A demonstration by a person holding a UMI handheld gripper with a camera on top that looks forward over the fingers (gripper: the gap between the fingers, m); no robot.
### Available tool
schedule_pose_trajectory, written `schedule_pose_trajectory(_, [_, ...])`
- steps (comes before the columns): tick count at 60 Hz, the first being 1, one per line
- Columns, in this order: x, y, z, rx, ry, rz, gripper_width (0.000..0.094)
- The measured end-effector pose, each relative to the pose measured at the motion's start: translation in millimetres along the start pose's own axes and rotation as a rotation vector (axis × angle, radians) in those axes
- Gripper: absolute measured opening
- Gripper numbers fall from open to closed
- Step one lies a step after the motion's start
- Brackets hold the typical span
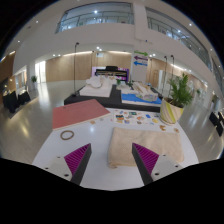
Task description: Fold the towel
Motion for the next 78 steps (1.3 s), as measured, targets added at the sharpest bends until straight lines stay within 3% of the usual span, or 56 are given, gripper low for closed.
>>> schedule_pose_trajectory(16, [-7,126,3,0.065,-0.012,0.047,0.0852])
schedule_pose_trajectory(28, [-12,168,14,0.138,0.004,0.049,0.0807])
schedule_pose_trajectory(32, [-9,170,15,0.14,0.004,0.027,0.0695])
schedule_pose_trajectory(38, [-35,171,14,0.155,-0.005,0.149,0.0056])
schedule_pose_trajectory(40, [-33,171,15,0.159,0.02,0.131,0.003])
schedule_pose_trajectory(49, [-38,159,4,0.192,0.057,0.066,0.0009])
schedule_pose_trajectory(57, [-82,112,-38,0.109,0.09,0.059,0.0008])
schedule_pose_trajectory(67, [-203,62,-58,0.054,0.105,0.174,0.0009])
schedule_pose_trajectory(78, [-314,77,-11,0.107,0.093,0.274,0.0027])
Point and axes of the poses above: the point between the fingertips, and its own axes, seen from behind it with the camera up: x to the left, z down, y forward, the way the camera looks, the point moved 3 cm from there along -y, backward, against the way the camera looks, and after that the axes turned 13 degrees about x, right-handed, at the moved point
